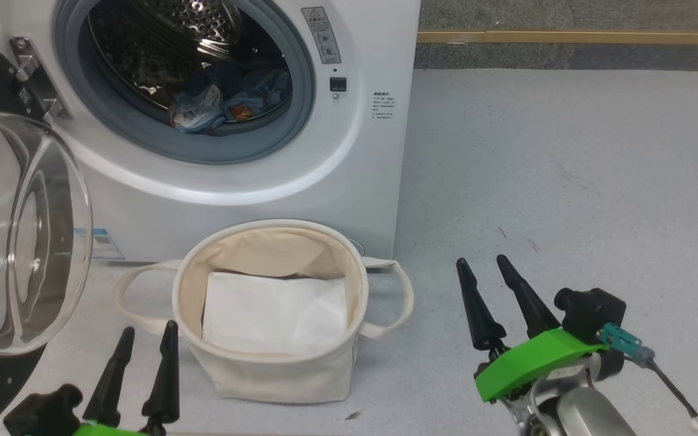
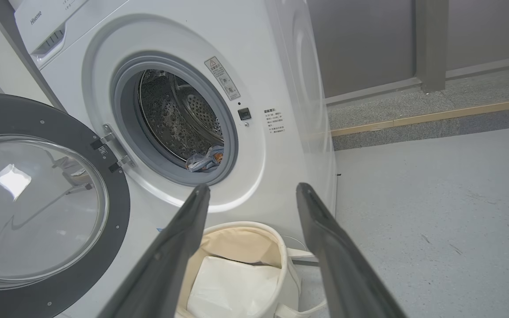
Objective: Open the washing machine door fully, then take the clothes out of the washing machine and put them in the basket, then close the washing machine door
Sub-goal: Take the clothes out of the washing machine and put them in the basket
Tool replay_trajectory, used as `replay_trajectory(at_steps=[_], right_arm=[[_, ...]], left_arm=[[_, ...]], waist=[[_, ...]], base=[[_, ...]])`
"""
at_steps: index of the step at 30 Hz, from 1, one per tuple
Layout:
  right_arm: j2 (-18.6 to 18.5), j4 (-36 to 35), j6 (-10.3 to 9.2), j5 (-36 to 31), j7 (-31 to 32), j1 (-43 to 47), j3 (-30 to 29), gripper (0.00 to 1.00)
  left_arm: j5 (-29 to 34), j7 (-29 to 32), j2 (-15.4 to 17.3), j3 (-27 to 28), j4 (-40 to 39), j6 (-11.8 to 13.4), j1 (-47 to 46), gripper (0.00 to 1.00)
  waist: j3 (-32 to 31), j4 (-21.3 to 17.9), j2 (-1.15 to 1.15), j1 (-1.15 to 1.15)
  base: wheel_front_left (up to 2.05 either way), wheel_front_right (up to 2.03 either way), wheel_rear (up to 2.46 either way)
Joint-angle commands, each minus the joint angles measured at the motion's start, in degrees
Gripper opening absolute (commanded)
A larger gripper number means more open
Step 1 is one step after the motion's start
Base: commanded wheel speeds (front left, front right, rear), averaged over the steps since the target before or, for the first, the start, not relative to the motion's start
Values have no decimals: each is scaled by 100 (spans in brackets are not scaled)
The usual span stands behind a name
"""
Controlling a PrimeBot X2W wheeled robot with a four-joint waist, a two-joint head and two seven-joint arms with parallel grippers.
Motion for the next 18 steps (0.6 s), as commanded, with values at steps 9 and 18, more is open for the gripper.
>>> replay_trajectory(at_steps=[9, 18], right_arm=[[61, -218, 6, -62, -17, -149, 41, 100], [64, -179, 6, -59, -55, -191, 4, 100]], left_arm=[[91, -45, 180, 103, -121, -45, -328, 100], [131, -76, 195, 36, -85, -38, -395, 100]], waist=[[60, 32, 0, 0], [86, 26, 0, 0]], base=[[40, -19, -21], [174, -133, -41]])
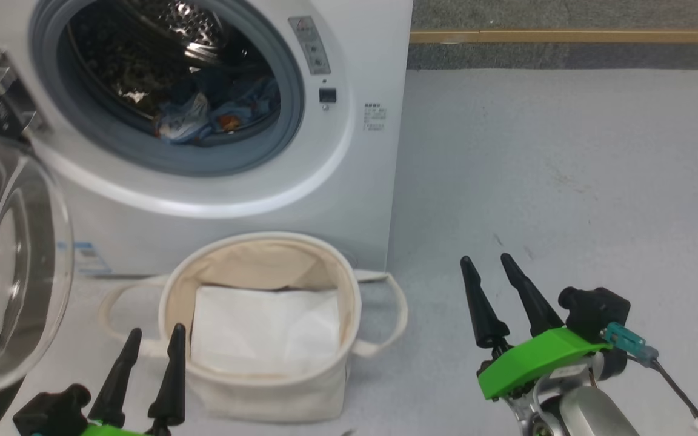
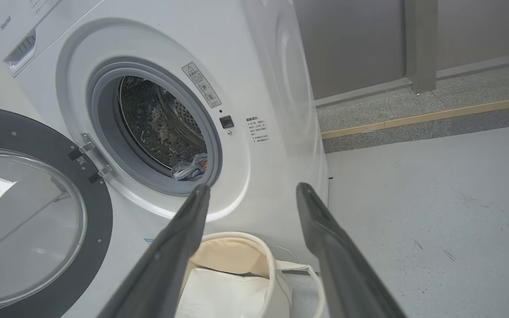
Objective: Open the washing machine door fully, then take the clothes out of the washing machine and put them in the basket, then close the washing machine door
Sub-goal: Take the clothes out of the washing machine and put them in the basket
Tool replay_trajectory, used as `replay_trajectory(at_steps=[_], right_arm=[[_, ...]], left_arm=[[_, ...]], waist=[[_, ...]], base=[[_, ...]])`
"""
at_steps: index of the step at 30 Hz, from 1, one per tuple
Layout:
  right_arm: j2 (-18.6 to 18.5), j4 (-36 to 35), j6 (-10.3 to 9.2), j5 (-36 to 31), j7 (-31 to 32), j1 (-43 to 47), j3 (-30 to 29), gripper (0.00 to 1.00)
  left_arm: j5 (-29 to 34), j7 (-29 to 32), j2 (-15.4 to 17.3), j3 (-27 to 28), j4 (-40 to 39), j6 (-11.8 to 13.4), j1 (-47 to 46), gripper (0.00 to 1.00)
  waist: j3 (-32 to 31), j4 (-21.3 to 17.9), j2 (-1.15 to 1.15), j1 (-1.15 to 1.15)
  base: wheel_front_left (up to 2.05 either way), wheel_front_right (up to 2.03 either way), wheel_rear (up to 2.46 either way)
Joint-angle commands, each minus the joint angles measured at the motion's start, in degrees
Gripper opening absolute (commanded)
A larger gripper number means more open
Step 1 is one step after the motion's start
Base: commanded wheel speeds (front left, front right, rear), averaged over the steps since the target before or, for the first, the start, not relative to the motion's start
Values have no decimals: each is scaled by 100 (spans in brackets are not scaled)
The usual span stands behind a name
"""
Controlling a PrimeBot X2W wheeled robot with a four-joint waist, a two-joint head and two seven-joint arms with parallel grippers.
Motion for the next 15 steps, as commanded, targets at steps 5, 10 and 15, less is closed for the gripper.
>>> replay_trajectory(at_steps=[5, 10, 15], right_arm=[[59, -160, 7, -55, -55, -193, 94, 100], [60, -145, 7, -46, -54, -191, 120, 100], [61, -143, 7, -29, -51, -204, 181, 100]], left_arm=[[65, -103, 137, 220, -93, 32, -395, 100], [108, -185, 105, 265, -28, 139, -439, 100], [64, -191, 69, 271, 45, 165, -458, 100]], waist=[[-24, -5, 0, 0], [-39, 1, 0, 0], [-28, 14, 0, 0]], base=[[230, -186, -44], [179, -159, -20], [112, -112, 0]])
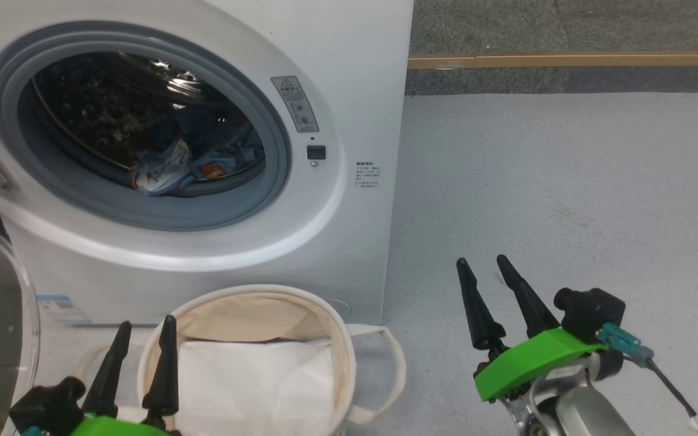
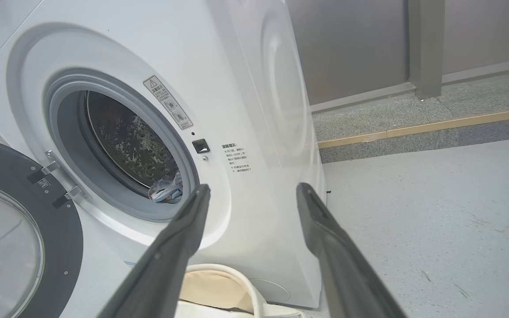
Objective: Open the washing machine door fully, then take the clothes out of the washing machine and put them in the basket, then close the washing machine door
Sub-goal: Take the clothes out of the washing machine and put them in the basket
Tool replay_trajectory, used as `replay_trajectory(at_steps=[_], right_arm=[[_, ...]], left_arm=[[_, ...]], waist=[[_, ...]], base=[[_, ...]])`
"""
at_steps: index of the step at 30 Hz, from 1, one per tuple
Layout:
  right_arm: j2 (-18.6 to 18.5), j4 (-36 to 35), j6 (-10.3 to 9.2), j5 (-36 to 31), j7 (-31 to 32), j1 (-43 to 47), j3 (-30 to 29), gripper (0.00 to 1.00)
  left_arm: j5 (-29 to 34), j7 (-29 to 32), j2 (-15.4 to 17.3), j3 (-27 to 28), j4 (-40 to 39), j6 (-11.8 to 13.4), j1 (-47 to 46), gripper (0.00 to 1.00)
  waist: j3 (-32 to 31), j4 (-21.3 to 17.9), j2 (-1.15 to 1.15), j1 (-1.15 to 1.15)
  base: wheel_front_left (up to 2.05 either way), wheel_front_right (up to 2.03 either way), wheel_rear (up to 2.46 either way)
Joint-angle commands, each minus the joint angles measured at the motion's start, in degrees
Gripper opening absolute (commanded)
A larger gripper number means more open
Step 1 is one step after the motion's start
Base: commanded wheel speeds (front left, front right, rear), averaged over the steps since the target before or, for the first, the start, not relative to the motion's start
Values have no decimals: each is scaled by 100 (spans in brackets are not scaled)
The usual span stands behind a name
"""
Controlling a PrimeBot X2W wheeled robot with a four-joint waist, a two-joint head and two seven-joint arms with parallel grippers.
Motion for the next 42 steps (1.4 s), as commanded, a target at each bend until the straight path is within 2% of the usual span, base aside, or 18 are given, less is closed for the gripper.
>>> replay_trajectory(at_steps=[1, 11, 17, 26, 33, 42], right_arm=[[60, -177, 7, -26, -35, -202, 148, 100], [60, -171, 7, 2, -63, -229, 378, 100], [41, -237, 7, -25, -71, -287, 567, 100], [-197, -497, 7, -108, -50, -477, 854, 100], [-508, -843, 7, -168, -2, -577, 938, 100], [-758, -1430, 7, -262, 22, -519, 918, 100]], left_arm=[[-8, -62, 74, 243, -136, 12, -291, 100], [-100, -82, -45, 238, -101, 91, -350, 100], [30, -146, -105, 154, 470, 128, -746, 100], [-201, -355, -293, 288, 2163, -422, -2121, 100], [-209, -420, -246, 428, 3414, -817, -3255, 100], [-47, -428, -76, 495, 4361, -971, -4501, 100]], waist=[[1, 6, 0, 0], [49, 70, 0, 0], [264, 64, 0, 0], [804, -133, 0, 0], [1289, -366, 0, 0], [1931, -519, 0, 0]], base=[[74, -74, 0], [16, -16, 0], [0, 0, 0], [0, 0, 0], [0, 0, 0], [0, 0, 0]])
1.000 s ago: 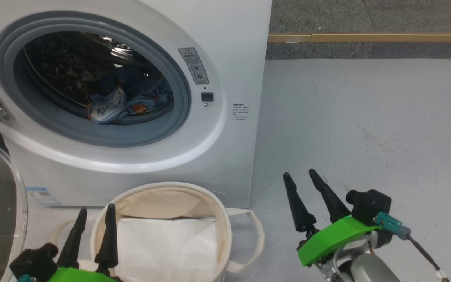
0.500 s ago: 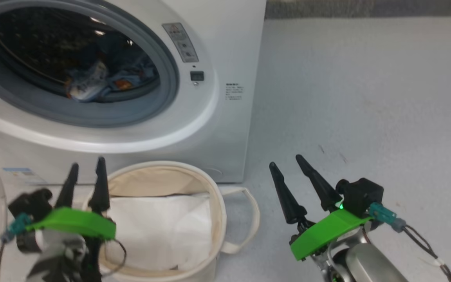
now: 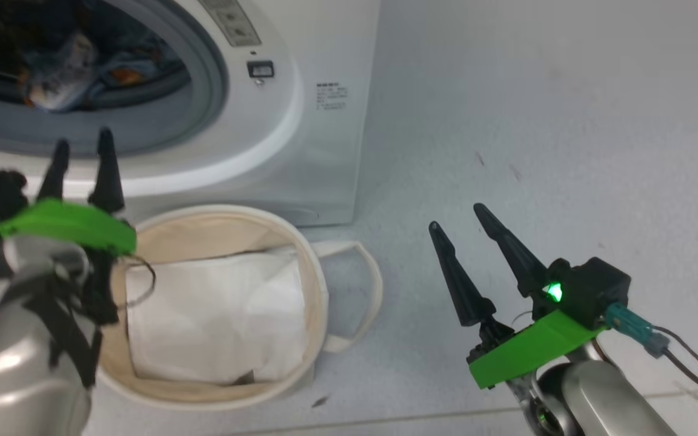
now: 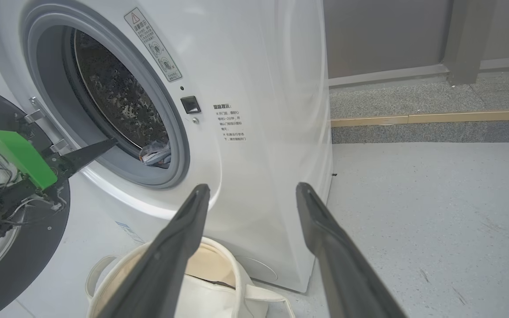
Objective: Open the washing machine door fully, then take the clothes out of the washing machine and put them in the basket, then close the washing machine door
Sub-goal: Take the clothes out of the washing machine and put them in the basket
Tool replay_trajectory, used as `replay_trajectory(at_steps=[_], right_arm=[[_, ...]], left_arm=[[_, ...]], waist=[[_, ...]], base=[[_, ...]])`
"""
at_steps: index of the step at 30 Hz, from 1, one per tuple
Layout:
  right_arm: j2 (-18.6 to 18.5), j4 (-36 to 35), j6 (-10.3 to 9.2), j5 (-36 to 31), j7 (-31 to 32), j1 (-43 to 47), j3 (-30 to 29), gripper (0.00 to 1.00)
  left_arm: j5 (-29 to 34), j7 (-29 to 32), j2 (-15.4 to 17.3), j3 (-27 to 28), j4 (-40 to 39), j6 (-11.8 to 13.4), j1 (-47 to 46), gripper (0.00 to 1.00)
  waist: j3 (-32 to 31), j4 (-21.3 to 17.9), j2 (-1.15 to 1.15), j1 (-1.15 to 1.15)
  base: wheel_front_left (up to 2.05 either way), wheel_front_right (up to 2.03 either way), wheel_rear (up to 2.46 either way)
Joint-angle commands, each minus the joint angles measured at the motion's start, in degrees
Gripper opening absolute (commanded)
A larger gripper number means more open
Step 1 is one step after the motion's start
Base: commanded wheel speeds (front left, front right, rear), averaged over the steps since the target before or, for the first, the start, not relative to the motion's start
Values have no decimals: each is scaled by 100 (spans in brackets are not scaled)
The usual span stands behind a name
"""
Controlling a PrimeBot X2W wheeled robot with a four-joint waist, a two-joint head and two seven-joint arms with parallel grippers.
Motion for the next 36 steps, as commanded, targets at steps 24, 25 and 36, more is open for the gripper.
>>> replay_trajectory(at_steps=[24, 25, 36], right_arm=[[-82, -1302, 6, -529, -85, 380, -454, 100], [-78, -1348, 6, -545, -75, 416, -487, 100], [30, -1659, 6, -677, -76, 778, -806, 100]], left_arm=[[199, -67, 868, -299, 1444, -80, -2807, 100], [185, -67, 876, -288, 1430, -80, -2882, 100], [-69, -68, 1030, 16, 1402, -80, -3492, 100]], waist=[[1794, -431, 0, 0], [1841, -438, 0, 0], [2145, -592, 0, 0]], base=[[0, 0, 0], [0, 0, 0], [0, 0, 0]])
